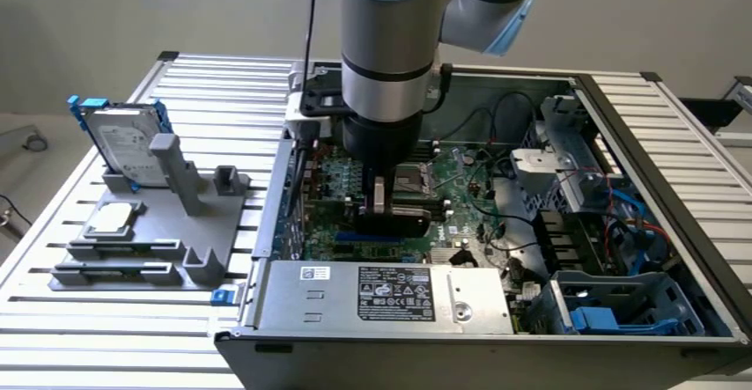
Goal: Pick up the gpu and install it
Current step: 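Insert the gpu into the slot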
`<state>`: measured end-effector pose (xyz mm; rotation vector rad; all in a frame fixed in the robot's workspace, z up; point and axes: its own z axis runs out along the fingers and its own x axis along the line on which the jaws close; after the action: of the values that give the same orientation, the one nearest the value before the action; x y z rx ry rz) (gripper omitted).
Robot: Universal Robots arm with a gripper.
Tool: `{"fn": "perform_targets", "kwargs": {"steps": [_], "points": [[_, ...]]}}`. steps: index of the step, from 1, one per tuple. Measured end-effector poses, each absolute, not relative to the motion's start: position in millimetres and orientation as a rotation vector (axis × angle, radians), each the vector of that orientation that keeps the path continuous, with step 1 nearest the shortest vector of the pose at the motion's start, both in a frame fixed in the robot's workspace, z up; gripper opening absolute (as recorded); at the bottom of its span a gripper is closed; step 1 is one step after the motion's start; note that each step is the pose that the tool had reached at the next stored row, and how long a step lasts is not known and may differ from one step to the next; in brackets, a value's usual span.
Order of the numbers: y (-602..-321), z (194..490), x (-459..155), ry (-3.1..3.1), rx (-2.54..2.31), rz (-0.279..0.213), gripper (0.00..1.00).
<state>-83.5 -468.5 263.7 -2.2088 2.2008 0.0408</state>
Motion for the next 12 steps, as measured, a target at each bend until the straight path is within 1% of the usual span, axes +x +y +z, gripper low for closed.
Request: {"fn": "perform_targets", "kwargs": {"steps": [12], "points": [[-468.5,262.9,-83.9,2.197,-2.213,0.041,0.26]]}}
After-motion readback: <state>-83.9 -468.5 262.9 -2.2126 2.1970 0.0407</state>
